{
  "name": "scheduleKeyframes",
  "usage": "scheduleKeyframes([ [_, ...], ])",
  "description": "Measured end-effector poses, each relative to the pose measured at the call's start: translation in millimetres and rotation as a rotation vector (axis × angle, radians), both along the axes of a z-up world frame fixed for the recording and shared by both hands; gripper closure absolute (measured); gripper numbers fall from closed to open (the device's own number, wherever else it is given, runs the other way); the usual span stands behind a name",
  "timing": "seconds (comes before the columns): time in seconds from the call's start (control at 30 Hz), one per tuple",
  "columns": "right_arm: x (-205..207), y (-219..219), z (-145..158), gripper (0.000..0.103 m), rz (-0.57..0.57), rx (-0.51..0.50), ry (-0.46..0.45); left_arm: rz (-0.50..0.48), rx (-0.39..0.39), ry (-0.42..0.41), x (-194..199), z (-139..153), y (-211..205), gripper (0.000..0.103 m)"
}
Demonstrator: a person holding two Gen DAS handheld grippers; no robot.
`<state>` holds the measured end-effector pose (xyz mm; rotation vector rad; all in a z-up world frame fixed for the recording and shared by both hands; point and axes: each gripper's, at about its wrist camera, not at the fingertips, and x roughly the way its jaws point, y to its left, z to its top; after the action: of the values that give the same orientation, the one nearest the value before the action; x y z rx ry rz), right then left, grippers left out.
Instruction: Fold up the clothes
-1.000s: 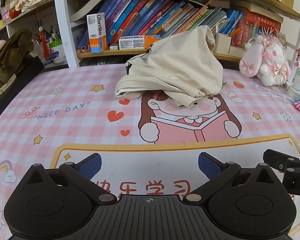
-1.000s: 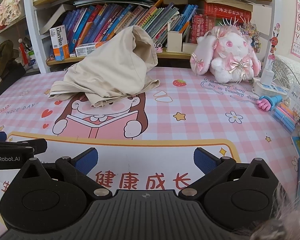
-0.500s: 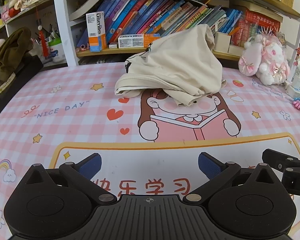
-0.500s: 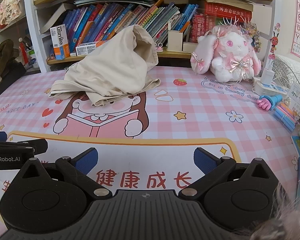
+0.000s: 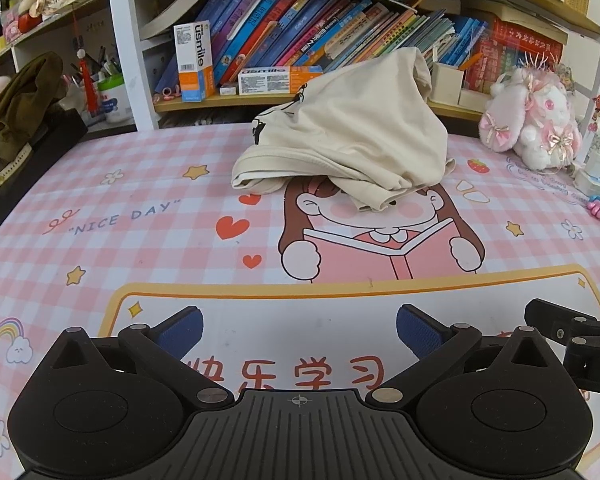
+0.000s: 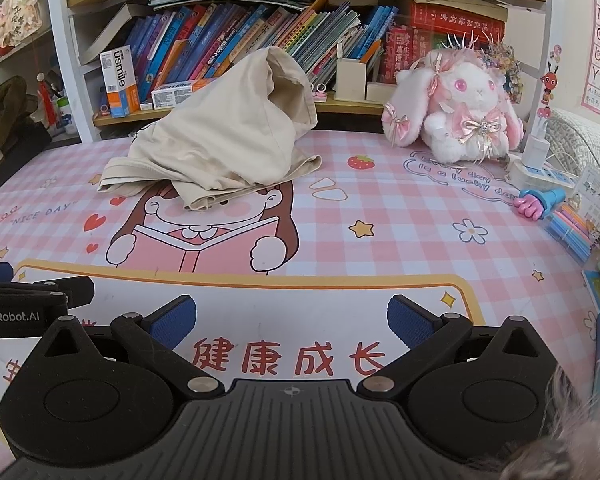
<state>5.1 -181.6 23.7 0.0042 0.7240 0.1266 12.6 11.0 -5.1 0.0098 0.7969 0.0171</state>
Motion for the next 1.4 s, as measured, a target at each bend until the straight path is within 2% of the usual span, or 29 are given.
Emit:
scheduleKeyframes([
  [0.97,0.9,0.6,-0.5,0.0,0.003,-0.001,0.006,-0.008,-0.005,0.002,0.1,-0.4,0.6,0.0],
  [1.4,-1.2,0.3,-4.4,0.0,0.006,0.011,0.02,-0.046,-0.001,-0.016,-3.9,-2.0,-1.7,0.0],
])
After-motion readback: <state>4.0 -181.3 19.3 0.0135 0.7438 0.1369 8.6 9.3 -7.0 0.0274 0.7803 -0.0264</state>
